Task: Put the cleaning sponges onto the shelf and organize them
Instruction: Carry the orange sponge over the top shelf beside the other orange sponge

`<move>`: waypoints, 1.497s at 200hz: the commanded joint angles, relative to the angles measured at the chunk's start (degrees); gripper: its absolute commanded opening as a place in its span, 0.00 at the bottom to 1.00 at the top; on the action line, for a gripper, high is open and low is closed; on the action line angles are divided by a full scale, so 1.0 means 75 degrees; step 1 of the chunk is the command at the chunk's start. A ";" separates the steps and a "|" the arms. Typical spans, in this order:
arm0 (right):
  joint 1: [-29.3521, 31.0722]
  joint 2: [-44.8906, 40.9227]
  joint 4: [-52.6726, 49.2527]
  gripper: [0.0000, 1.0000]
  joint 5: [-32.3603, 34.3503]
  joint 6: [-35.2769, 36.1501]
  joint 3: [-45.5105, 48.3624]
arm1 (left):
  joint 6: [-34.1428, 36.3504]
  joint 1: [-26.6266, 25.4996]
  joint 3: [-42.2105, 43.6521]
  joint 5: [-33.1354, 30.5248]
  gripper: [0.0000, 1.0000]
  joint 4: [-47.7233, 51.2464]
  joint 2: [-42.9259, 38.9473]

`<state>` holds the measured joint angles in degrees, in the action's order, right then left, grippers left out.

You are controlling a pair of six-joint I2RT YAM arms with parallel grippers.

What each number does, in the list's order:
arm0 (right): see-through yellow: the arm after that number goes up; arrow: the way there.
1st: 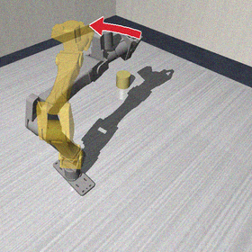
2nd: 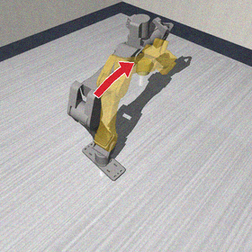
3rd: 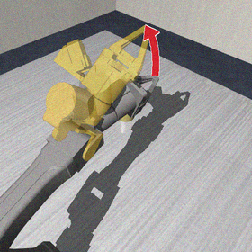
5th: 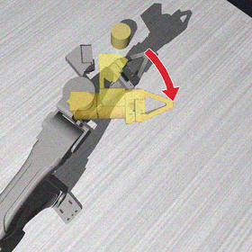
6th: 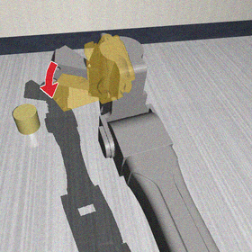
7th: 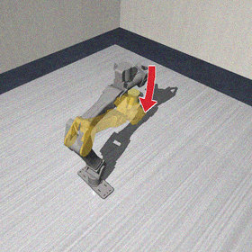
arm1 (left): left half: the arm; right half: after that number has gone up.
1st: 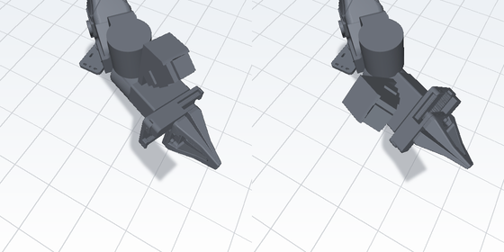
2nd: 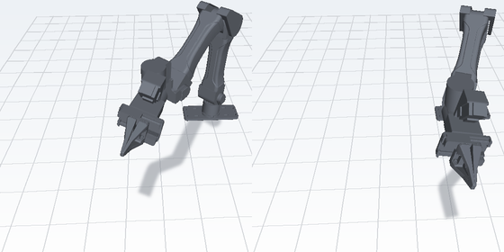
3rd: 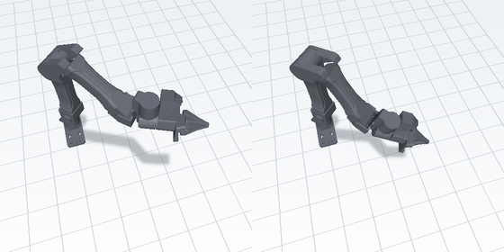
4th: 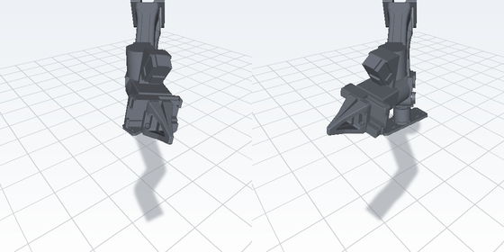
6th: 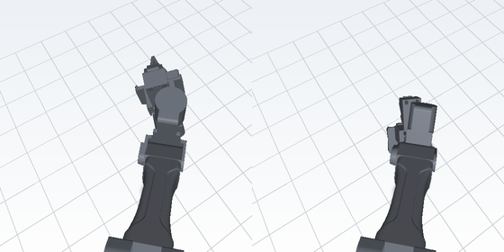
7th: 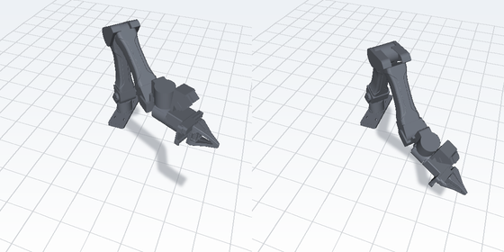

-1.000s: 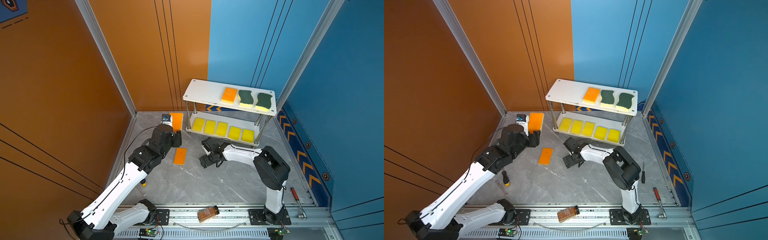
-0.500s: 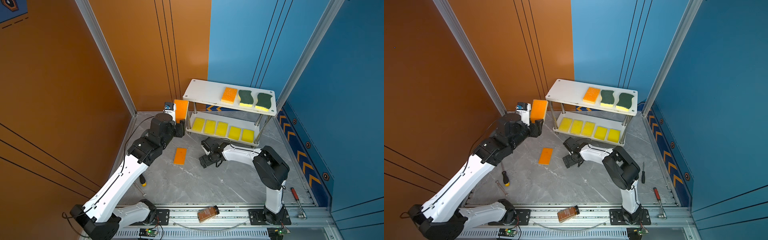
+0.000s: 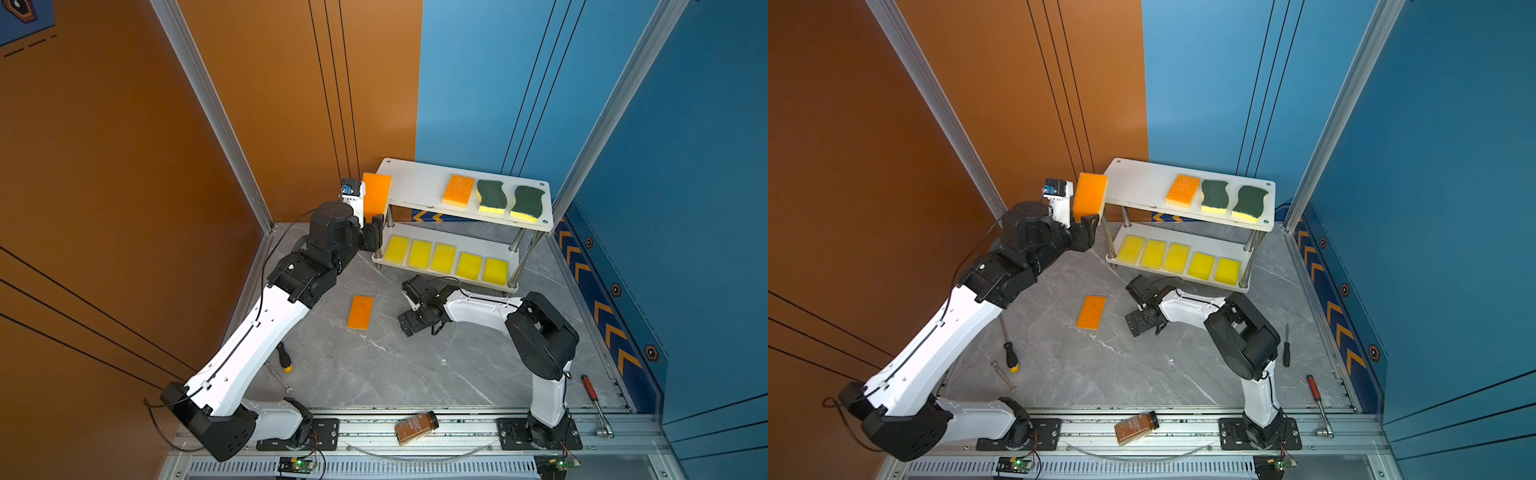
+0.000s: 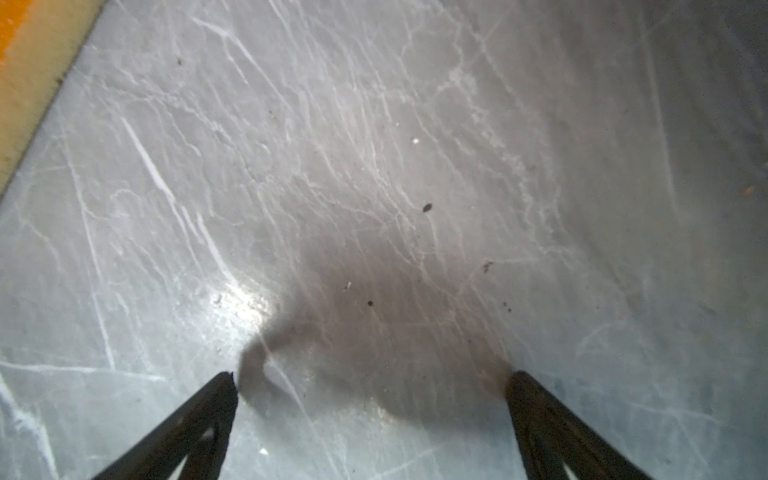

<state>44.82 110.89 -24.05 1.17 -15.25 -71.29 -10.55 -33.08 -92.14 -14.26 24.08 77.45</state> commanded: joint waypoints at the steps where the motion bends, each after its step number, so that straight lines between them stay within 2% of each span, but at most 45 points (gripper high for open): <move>1: 0.0048 0.0307 -0.0333 1.00 -0.0223 -0.0088 0.0381 | 0.0330 -0.0101 -0.0446 0.0112 0.63 -0.0569 0.0428; 104: 0.0131 0.0343 -0.0262 1.00 -0.0212 -0.0159 0.0494 | 0.0827 -0.0066 -0.2776 0.0830 0.63 -0.0808 0.2809; 188: 0.0232 0.0414 -0.0238 1.00 -0.0184 -0.0193 0.0499 | 0.0667 -0.0054 -0.4804 0.1090 0.63 0.0085 0.4396; 245: 0.0242 0.0371 -0.0228 1.00 -0.0135 -0.0194 0.0578 | 0.0432 -0.0083 -0.5561 0.1096 0.62 0.0470 0.5165; 299: 0.0255 0.0355 -0.0191 1.00 -0.0138 -0.0217 0.0621 | 0.0343 -0.0168 -0.5840 0.0856 0.62 0.0639 0.5376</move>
<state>45.93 110.67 -21.26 3.09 -15.49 -69.80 -7.05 -33.67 -133.23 -7.25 27.88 117.47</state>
